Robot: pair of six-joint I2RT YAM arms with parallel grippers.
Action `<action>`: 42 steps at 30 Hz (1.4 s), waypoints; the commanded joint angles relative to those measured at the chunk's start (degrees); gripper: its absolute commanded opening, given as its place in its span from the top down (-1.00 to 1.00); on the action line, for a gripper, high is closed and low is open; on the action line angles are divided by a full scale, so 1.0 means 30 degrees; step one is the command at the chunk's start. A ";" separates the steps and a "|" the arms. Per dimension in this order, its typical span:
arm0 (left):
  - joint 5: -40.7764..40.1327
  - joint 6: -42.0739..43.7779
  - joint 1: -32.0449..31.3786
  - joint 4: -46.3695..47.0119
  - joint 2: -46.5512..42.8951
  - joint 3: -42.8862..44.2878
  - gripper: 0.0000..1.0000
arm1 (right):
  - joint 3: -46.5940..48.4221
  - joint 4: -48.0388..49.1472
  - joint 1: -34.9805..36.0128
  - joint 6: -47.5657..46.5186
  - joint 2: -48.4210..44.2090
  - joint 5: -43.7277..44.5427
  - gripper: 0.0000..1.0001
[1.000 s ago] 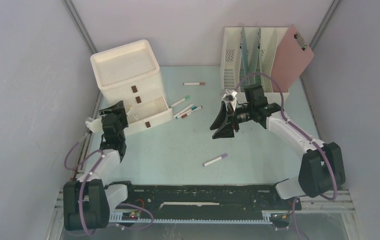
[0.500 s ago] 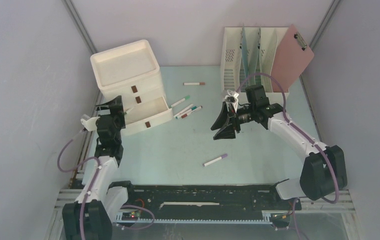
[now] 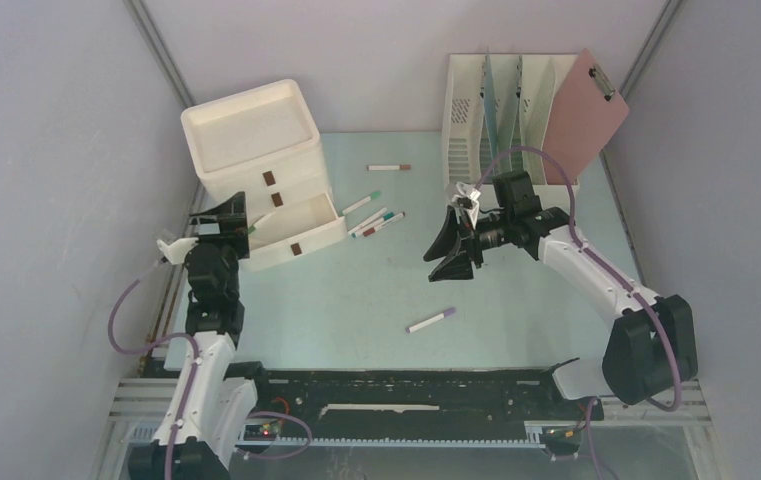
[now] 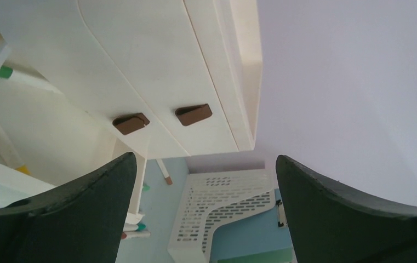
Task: Organize the desk
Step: Place the stationery in the drawer, then pick up the stationery from the center of the board.
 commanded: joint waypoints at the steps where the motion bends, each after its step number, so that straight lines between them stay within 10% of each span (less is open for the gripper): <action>1: 0.2036 0.0669 0.0150 0.0836 -0.0500 -0.0368 -1.00 | 0.0019 -0.0590 0.0055 -0.1314 -0.0959 0.0021 -0.28; 20: 1.0059 0.2164 0.0089 0.8272 -0.1343 -0.3648 -1.00 | 0.0019 -0.3405 0.0807 -0.6181 -0.1380 0.2402 -0.28; 42: 0.9745 0.6656 -0.4866 0.7546 -0.3872 -0.5854 -1.00 | -0.2169 -0.2859 0.9435 -1.3324 0.1923 1.8399 -0.25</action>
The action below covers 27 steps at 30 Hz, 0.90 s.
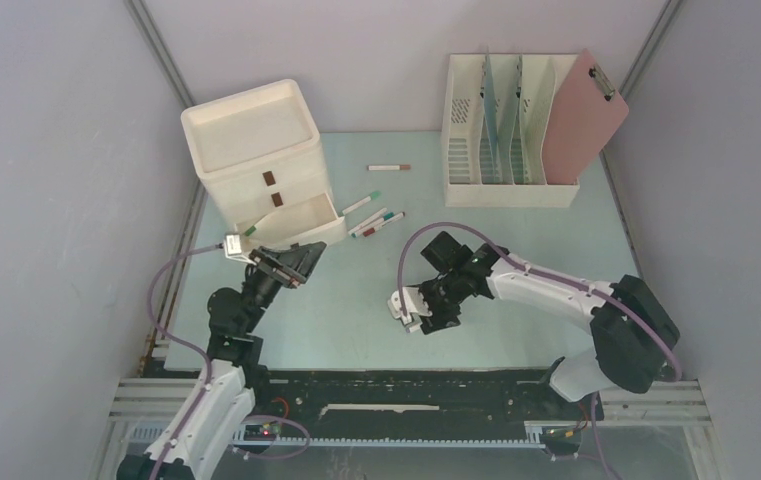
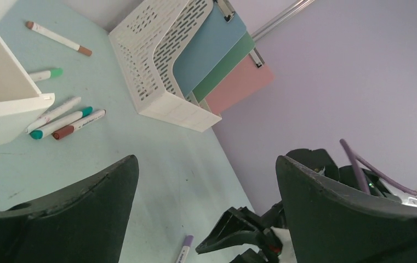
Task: Organize the desk
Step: Pick up the stationery from the center of the board.
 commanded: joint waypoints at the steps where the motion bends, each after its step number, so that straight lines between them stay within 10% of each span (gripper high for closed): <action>1: -0.0760 0.1176 -0.0085 -0.0746 -0.1258 -0.0022 -1.00 | -0.0309 0.1583 0.0947 -0.0669 0.0818 0.4014 -0.22; 27: -0.1199 0.1757 -0.0100 -0.2887 -0.3329 0.0049 -1.00 | 0.0622 0.1603 0.1655 0.1076 0.5473 0.6519 0.44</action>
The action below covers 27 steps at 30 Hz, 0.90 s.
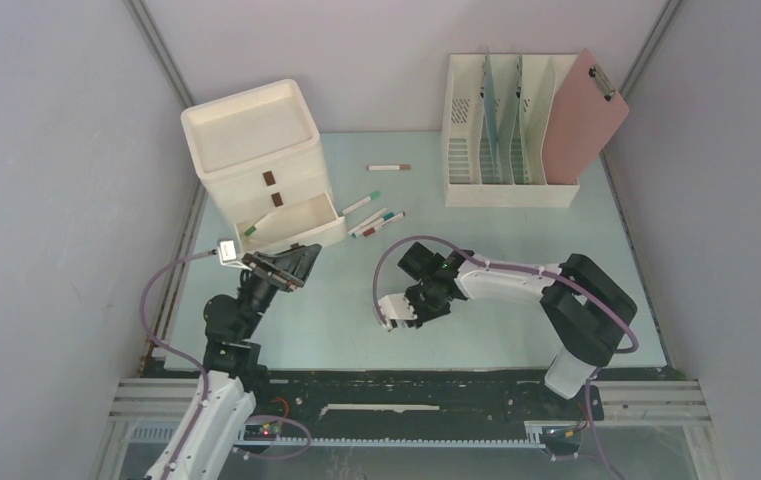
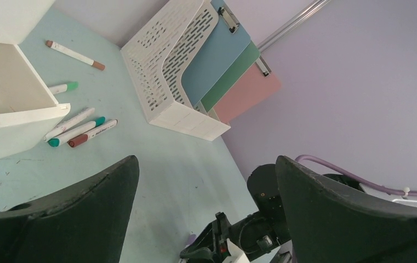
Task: Organize the desk
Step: Pick up the stationery from the center of the board.
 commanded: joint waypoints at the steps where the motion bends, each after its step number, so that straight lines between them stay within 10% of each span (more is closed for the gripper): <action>1: -0.0070 0.0737 -0.0087 -0.0150 -0.0441 0.0073 -1.00 | 0.0390 -0.0728 -0.0047 0.0639 0.1579 0.0050 0.48; 9: 0.0512 0.0988 -0.0085 0.0373 0.0065 -0.0101 -1.00 | 0.1863 -0.1752 -0.1219 0.2187 0.1484 -0.1878 1.00; 27: -0.0675 0.1718 -0.4207 0.6761 0.1836 -0.0851 -1.00 | 0.4070 -0.2153 -0.9211 0.9701 -0.2009 -1.9588 1.00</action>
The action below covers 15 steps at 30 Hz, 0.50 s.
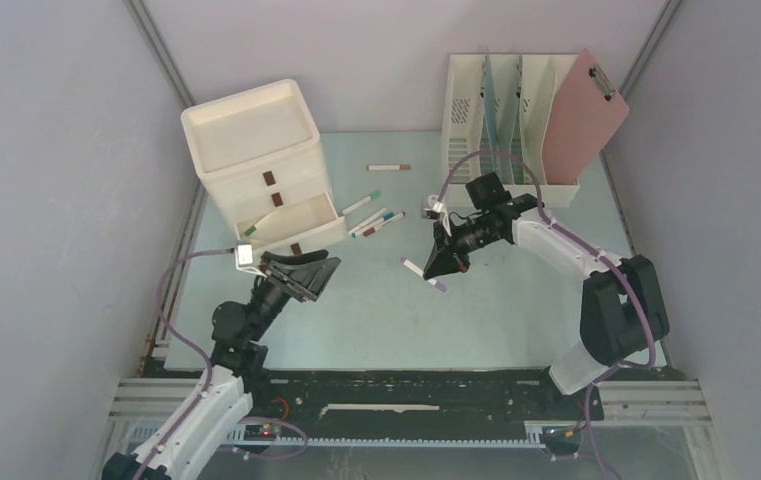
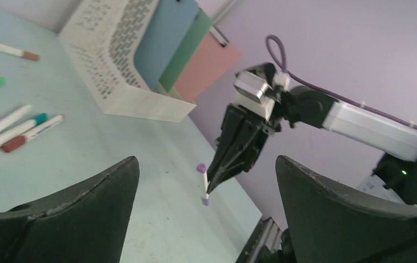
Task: Organize the desk
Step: Pick up the stationery from the center of the board.
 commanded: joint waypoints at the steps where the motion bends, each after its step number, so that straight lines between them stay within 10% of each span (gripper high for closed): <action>1: -0.1247 0.1406 -0.2105 0.3936 0.1104 -0.0008 -1.00 | 0.0483 0.0218 -0.0833 0.2942 -0.0505 -0.6404 1.00; 15: -0.6980 0.4279 -0.8590 0.8696 0.6483 0.1914 -1.00 | 0.0492 0.1024 -0.1381 0.5404 -0.0860 -1.1268 1.00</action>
